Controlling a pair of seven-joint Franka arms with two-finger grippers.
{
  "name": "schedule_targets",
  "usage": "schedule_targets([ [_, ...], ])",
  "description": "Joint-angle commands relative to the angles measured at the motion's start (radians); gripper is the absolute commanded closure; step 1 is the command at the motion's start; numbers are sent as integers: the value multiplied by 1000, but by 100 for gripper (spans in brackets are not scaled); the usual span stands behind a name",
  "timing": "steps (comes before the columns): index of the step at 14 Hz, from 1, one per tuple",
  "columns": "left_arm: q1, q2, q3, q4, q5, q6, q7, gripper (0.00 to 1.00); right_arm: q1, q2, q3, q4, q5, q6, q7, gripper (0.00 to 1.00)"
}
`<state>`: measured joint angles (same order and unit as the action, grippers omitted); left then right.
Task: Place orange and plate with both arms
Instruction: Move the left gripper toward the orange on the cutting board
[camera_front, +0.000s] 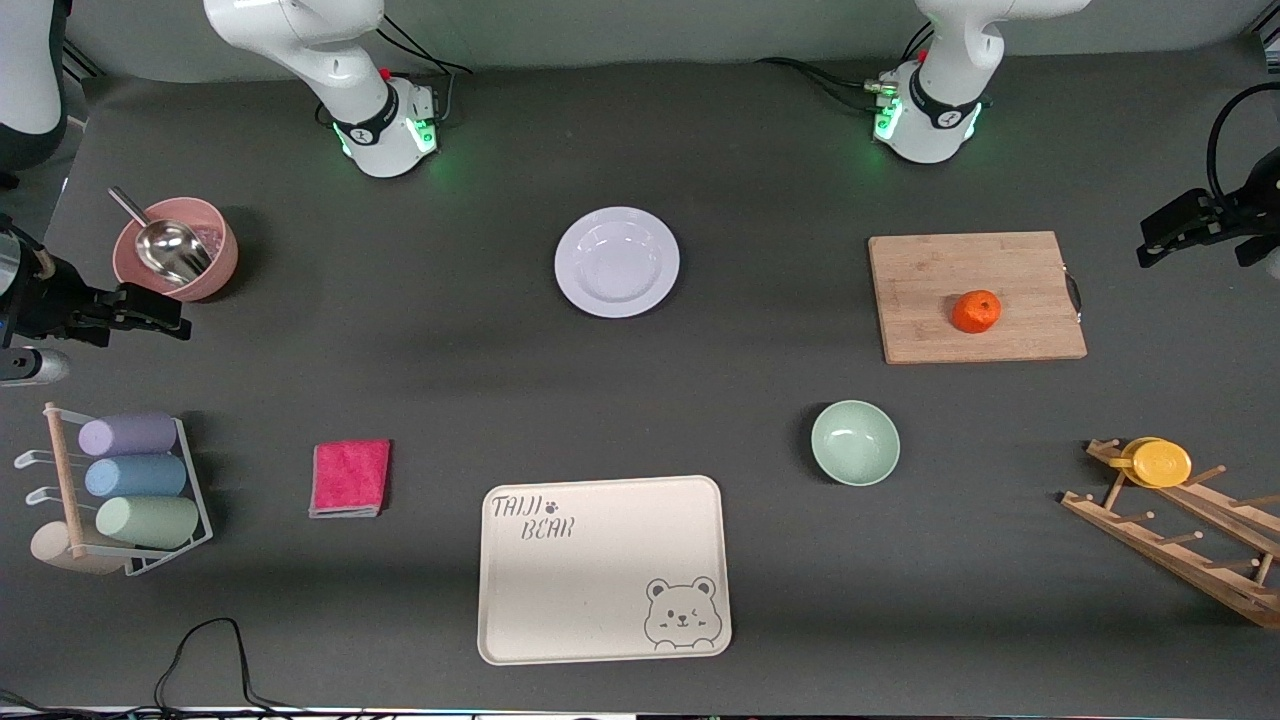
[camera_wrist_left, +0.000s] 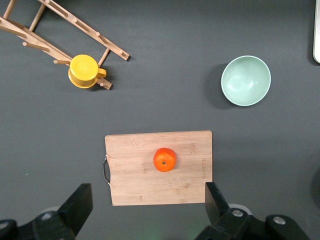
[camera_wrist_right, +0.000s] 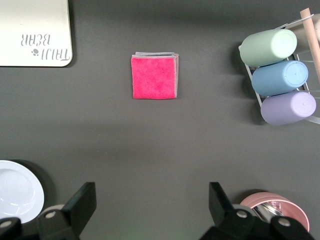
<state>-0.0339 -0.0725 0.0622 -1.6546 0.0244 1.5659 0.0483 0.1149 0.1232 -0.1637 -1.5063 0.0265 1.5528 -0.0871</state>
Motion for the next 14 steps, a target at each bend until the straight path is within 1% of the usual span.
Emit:
schedule_targets([
  [1,-5,14,7,21,-10,-26,-16,0,0,-7,1,-11,-14,13,23,0],
  [3,2,14,13,18,-18,-38,-13,0,2,-7,1,-11,-14,13,23,0],
  [4,11,14,14,-3,-18,-40,-5,0,2,-7,1,-11,-14,13,23,0],
  [5,15,7,14,-40,-18,-32,-4,0,2,-8,1,-12,-14,13,23,0],
  [6,23,-6,16,-98,-18,-6,-2,0,2,-10,1,-12,-14,13,24,0],
  [7,29,-27,18,-175,-18,69,-1,0,2,-16,1,-15,-14,12,23,0],
  [9,31,-73,18,-377,-18,251,-1,0,5,-51,1,-54,-14,16,24,0],
  [11,45,-105,18,-560,-18,418,-1,0,9,-97,4,-100,-14,27,42,0],
  [13,43,-110,14,-731,-18,595,-2,0,40,-170,10,-173,-14,30,111,0],
  [14,45,-112,16,-798,-20,664,-2,0,67,-213,9,-220,-13,48,145,0],
])
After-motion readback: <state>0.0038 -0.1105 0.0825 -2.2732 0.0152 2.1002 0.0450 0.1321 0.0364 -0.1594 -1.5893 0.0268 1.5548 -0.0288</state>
